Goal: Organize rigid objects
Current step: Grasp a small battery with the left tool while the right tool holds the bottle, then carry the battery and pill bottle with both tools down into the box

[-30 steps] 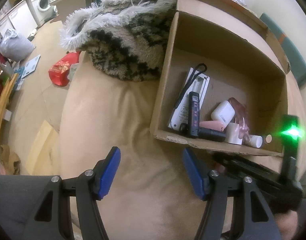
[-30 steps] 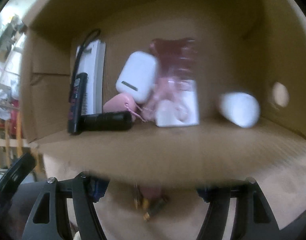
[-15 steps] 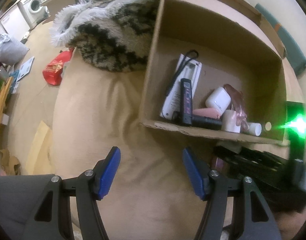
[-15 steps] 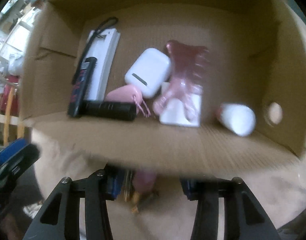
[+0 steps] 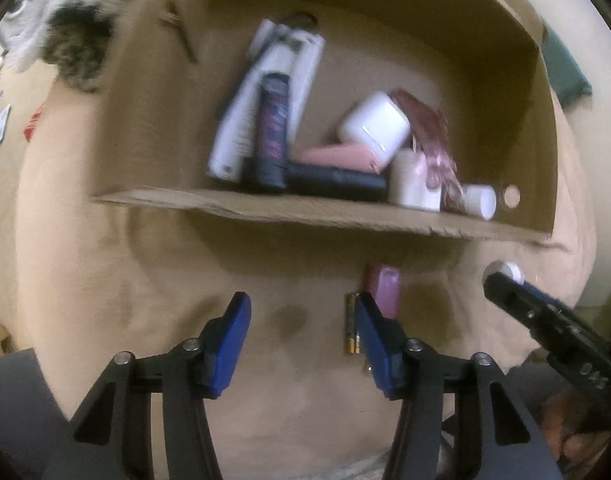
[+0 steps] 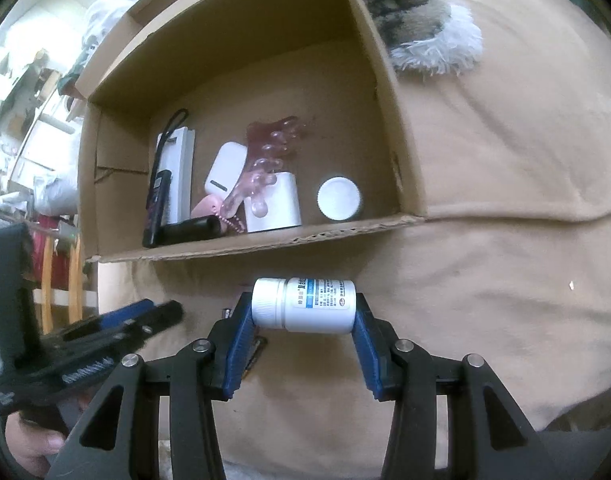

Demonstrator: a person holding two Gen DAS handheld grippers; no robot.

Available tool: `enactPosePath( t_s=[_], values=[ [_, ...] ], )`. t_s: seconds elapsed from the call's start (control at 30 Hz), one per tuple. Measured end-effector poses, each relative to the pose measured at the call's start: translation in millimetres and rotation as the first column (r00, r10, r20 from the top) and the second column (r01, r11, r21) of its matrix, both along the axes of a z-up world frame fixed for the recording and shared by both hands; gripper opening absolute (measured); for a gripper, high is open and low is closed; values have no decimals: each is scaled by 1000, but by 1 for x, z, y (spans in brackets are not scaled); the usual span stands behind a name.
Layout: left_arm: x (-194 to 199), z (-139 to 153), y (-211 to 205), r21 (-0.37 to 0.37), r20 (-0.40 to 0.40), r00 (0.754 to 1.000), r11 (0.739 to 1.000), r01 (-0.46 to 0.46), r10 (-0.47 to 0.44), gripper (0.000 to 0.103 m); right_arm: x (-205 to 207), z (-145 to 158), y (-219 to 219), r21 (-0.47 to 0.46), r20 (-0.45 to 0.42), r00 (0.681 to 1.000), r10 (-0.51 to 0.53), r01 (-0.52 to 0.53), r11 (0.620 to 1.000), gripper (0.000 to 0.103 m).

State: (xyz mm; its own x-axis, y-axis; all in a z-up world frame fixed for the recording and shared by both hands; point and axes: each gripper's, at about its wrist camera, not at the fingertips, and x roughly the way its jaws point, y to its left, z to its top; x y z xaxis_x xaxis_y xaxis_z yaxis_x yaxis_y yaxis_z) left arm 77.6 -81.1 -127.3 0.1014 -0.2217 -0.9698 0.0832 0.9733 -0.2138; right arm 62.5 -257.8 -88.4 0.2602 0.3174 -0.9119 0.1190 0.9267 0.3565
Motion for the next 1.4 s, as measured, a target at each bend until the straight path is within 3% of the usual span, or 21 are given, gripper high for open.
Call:
enactPosePath(
  t_s=[0.13, 0.2, 0.3, 0.37, 0.43, 0.5, 0.67, 0.8, 1.03, 1.17, 1.4],
  values=[
    [-6, -17, -21, -11, -50, 997, 998, 60, -60, 50, 0, -2, -4, -2, 4, 1000, 8, -8, 1000, 49],
    [-9, -25, -29, 26, -53, 995, 996, 85, -83, 48, 0, -3, -2, -1, 5, 1000, 15, -15, 1000, 49],
    [-9, -30, -29, 35, -54, 996, 997, 68, -66, 42, 0, -2, 1, -2, 9, 1000, 20, -20, 1000, 49],
    [-7, -31, -27, 35, -58, 996, 997, 65, -63, 27, -1, 0, -2, -4, 11, 1000, 19, -19, 1000, 49],
    [-6, -33, -26, 28, -60, 995, 996, 84, -83, 22, -1, -1, -2, -4, 10, 1000, 20, -20, 1000, 49],
    [-8, -35, -32, 38, -52, 991, 991, 125, -123, 9, 0, -2, -1, -8, 7, 1000, 24, -24, 1000, 49],
    [-6, -34, -37, 71, -26, 991, 988, 136, -135, 9, 0, -6, 3, -21, -1, 999, 36, -36, 999, 49],
    [-6, -28, -24, 118, 13, 996, 990, 83, -85, 9, -1, -7, 3, -26, 1, 999, 37, -37, 999, 49],
    [-8, -10, 6, 134, 65, 998, 991, 6, -15, 9, -2, -6, 11, -30, 14, 998, 59, -59, 998, 49],
    [-12, 11, 17, 142, 126, 992, 990, -16, -2, 9, -7, 1, 15, -27, 33, 997, 71, -70, 997, 49],
    [-29, 66, 32, 90, 243, 970, 995, -51, 28, 9, -15, 27, 13, 15, 90, 993, 76, -78, 997, 49]
  ],
)
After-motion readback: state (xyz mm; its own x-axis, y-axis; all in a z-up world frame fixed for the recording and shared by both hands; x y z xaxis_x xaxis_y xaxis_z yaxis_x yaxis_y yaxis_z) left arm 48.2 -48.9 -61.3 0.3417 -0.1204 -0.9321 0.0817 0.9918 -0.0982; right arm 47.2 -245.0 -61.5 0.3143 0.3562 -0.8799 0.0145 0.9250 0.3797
